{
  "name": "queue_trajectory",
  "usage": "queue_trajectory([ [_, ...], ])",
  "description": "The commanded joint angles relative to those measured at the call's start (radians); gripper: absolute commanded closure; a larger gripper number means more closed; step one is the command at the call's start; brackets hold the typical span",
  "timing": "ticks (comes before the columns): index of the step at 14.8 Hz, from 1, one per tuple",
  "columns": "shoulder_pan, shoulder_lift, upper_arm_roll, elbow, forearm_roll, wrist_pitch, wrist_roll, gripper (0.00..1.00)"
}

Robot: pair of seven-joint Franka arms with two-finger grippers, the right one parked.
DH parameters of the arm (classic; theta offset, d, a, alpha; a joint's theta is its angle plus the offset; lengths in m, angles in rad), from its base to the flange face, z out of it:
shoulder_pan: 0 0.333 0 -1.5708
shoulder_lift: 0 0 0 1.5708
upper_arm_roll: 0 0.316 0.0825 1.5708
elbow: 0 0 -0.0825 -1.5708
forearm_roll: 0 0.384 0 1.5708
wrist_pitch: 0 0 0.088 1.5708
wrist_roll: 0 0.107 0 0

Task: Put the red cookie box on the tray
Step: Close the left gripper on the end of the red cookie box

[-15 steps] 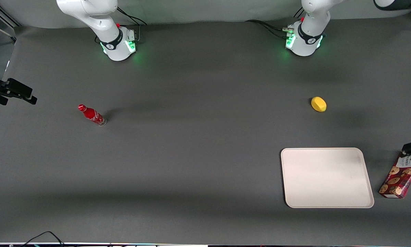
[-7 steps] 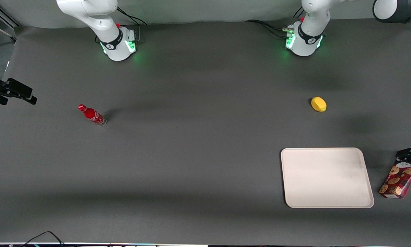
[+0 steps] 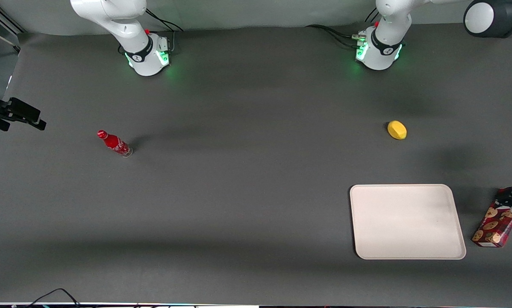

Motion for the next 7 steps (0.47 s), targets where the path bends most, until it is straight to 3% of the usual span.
queue_trajectory([
  [1, 0.017, 0.064, -0.010, 0.069, -0.013, 0.000, 0.056, 0.00],
  [7, 0.028, 0.099, -0.010, 0.066, -0.013, 0.017, 0.056, 0.00],
])
